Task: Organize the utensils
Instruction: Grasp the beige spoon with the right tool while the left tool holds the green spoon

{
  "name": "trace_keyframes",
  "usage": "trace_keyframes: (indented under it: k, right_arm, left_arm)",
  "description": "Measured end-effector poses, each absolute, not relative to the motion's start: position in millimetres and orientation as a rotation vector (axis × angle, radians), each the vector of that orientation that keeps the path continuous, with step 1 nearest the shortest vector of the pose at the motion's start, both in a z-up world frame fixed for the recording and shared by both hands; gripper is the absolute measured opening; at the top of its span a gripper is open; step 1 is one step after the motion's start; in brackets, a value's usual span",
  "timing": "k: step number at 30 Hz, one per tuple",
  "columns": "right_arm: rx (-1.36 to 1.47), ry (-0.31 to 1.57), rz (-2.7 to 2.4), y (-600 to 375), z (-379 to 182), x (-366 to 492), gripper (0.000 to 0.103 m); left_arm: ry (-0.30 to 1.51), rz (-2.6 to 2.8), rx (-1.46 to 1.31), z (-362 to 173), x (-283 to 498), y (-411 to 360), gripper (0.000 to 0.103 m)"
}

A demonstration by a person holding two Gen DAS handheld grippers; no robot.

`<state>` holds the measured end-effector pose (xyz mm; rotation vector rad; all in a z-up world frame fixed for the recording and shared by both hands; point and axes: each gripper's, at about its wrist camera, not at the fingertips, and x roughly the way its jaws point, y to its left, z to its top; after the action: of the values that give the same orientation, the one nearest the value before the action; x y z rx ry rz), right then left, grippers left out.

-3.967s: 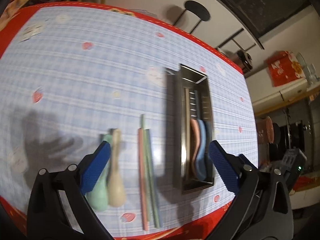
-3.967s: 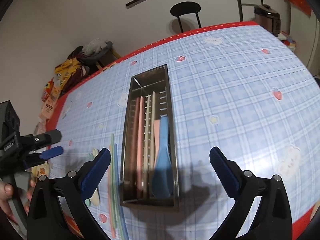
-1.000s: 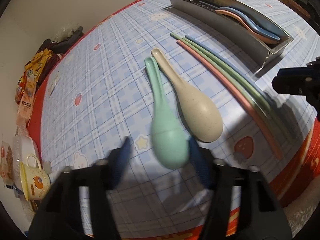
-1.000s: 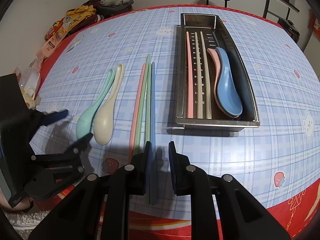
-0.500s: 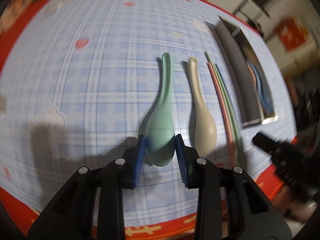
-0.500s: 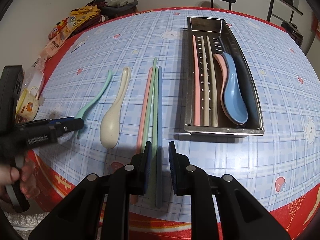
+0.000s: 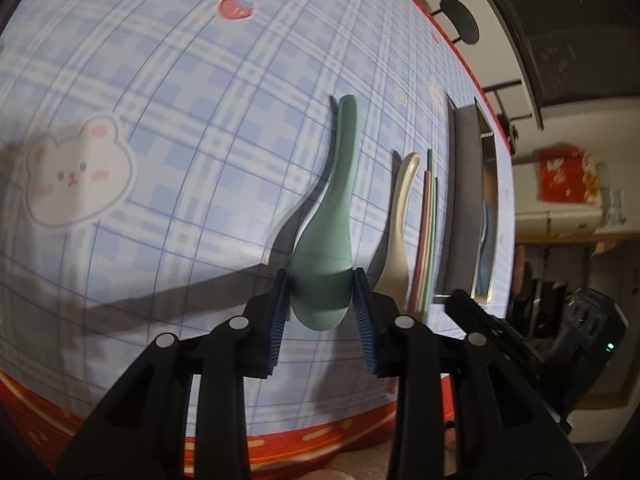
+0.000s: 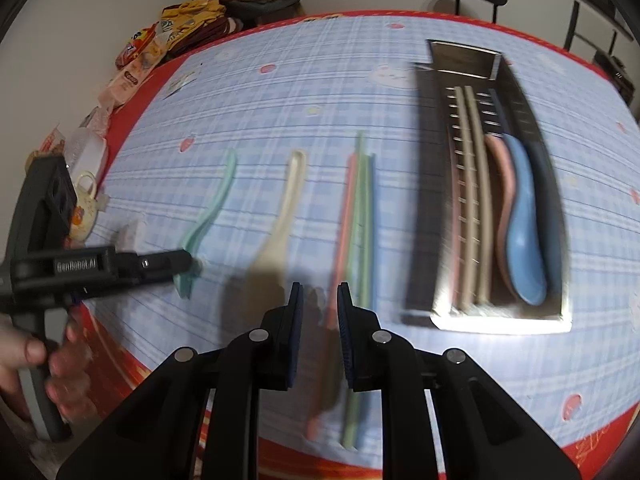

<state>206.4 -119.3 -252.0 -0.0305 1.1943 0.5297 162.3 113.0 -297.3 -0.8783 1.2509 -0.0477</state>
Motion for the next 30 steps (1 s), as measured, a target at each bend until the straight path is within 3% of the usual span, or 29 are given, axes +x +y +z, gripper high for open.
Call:
trace_keyframes:
  k: [10, 12, 21, 22, 28, 30]
  right_arm:
    - [0.011, 1.296, 0.559, -77, -271, 231, 0.019]
    - [0.035, 1.317, 0.548, -75, -275, 232, 0.025]
    - [0.051, 1.36, 0.528, -67, -284, 230, 0.031]
    - [0.057, 1.365, 0.527, -67, -284, 230, 0.031]
    - [0.124, 1.385, 0.525, -71, -283, 230, 0.024]
    - [0.14, 1.374, 0.53, -71, -280, 230, 0.017]
  left_arm:
    - [1.234, -0.022, -1.039, -308, 143, 140, 0.034]
    - [1.237, -0.015, -1.013, -305, 142, 139, 0.034]
    - [1.254, 0.028, -0.843, -289, 144, 151, 0.052]
    - [1.255, 0.034, -0.822, -286, 145, 151, 0.058]
    - [1.255, 0.061, -0.671, -275, 146, 152, 0.061]
    - [1.253, 0.065, -0.624, -271, 145, 152, 0.061]
